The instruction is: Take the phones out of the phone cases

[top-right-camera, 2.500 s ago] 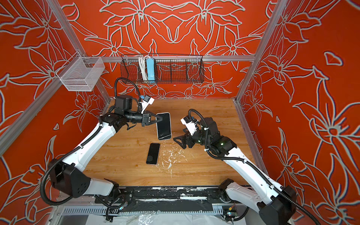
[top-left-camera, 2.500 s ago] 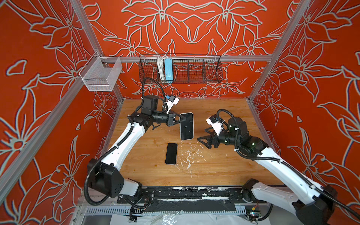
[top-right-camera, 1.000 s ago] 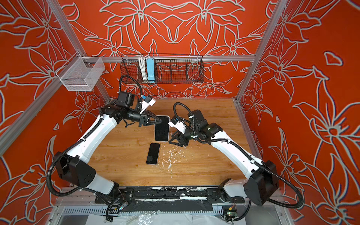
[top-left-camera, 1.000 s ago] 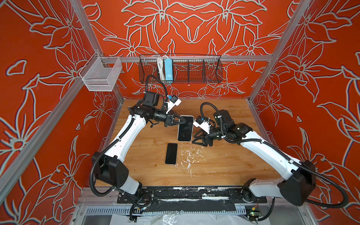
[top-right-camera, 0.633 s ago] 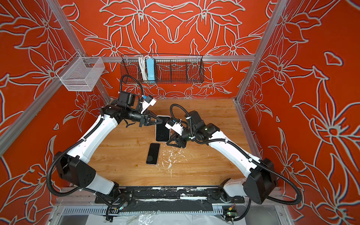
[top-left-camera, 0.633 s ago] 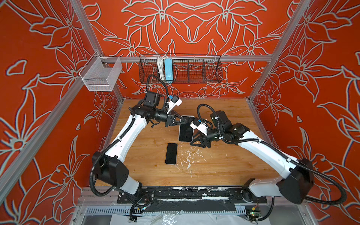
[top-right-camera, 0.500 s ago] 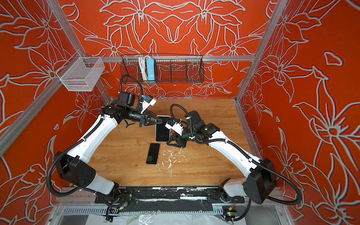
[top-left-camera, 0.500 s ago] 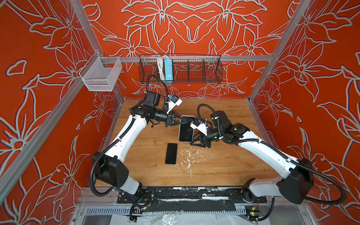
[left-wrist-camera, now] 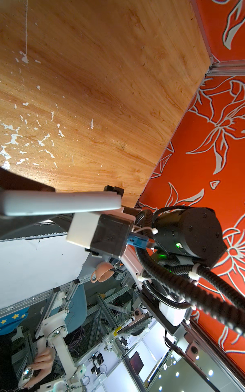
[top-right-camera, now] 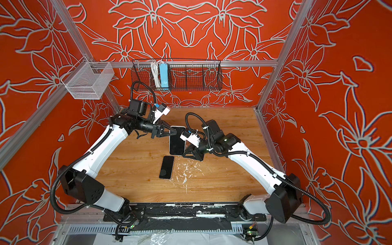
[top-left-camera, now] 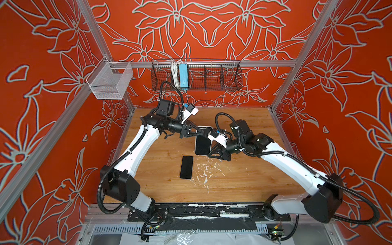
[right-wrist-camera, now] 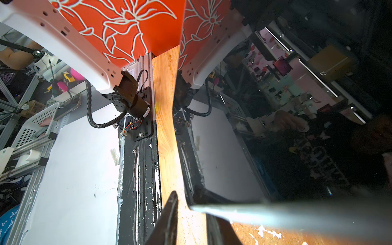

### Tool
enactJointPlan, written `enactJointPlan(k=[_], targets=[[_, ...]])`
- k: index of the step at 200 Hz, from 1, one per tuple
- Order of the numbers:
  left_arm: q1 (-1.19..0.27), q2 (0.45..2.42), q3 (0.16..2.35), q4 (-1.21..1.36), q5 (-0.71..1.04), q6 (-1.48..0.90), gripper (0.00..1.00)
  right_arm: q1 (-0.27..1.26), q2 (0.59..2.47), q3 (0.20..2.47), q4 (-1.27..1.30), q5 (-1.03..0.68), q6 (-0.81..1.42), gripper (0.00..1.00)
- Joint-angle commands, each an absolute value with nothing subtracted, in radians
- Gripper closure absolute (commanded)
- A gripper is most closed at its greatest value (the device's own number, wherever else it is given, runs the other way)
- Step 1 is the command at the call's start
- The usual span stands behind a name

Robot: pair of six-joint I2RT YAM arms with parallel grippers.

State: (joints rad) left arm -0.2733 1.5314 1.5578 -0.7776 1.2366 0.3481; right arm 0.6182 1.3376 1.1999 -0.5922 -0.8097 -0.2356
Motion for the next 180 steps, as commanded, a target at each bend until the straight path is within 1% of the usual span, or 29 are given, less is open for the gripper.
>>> enactJointPlan(k=[1,38,54,64,102,180], targets=[[-0.289,1.516,1.588,-0.787,1.305,0.395,1.00,0.621,1.319,1.236,-0.604,-0.848,-0.252,0.78],[-0.291,1.513,1.591,-0.784,1.308,0.397,1.00,0.621,1.324,1.241,-0.603,-0.889,-0.244,0.84],[-0.291,1.514,1.591,-0.778,1.318,0.399,1.00,0.621,1.322,1.239,-0.602,-0.901,-0.237,0.89],[-0.291,1.514,1.587,-0.767,1.325,0.395,1.00,0.622,1.318,1.235,-0.592,-0.907,-0.228,0.90],[-0.291,1.526,1.551,-0.633,1.375,0.305,1.00,0.651,1.303,1.218,-0.527,-0.898,-0.191,0.93],[-0.318,1.575,1.567,-0.571,1.441,0.259,1.00,0.717,1.290,1.230,-0.445,-0.861,-0.171,0.97]])
